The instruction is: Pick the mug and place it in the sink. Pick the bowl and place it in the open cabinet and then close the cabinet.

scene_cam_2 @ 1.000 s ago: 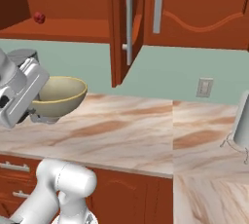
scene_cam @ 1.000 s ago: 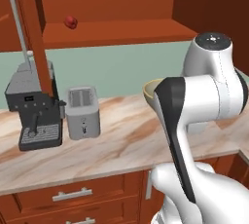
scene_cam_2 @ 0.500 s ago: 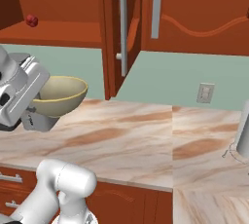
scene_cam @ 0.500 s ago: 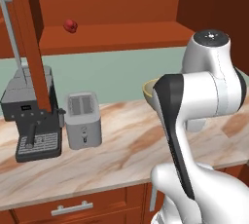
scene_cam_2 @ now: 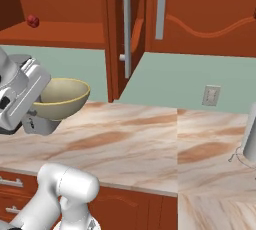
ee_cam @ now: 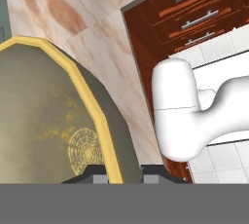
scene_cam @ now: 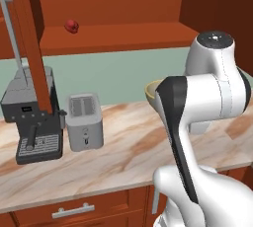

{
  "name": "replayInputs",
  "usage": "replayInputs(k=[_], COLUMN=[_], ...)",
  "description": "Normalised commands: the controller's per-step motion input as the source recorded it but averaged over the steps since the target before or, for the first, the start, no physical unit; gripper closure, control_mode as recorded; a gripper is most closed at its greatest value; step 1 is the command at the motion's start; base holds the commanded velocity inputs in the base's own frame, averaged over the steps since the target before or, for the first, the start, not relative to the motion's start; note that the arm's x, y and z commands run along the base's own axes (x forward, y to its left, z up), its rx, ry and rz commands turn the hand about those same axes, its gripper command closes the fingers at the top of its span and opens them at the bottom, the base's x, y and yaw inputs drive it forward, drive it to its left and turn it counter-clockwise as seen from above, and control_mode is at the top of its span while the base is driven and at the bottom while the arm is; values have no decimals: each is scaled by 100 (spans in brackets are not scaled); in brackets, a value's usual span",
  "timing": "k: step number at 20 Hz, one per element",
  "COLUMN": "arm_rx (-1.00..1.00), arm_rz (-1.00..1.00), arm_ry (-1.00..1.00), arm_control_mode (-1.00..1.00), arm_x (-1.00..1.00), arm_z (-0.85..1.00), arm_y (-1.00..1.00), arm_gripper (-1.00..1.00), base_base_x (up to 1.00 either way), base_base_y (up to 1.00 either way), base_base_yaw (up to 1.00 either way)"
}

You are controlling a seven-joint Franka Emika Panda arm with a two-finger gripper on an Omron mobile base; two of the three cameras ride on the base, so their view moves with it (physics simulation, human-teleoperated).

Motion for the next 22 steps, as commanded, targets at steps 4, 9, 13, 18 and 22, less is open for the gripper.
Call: replayInputs(k=[4, 9, 13, 18, 22], arm_rx=[0, 0, 0, 0, 0], arm_rz=[0, 0, 0, 0, 0], arm_ry=[0, 0, 0, 0, 0], arm_control_mode=[100, 100, 100, 100, 100], arm_x=[0, 0, 0, 0, 0], arm_z=[0, 0, 0, 0, 0], arm_y=[0, 0, 0, 0, 0], arm_gripper=[100, 100, 100, 100, 100], base_base_x=[-58, 0, 5, 0, 4], base_base_y=[5, -2, 23, 71, -6], base_base_yaw=[0, 0, 0, 0, 1])
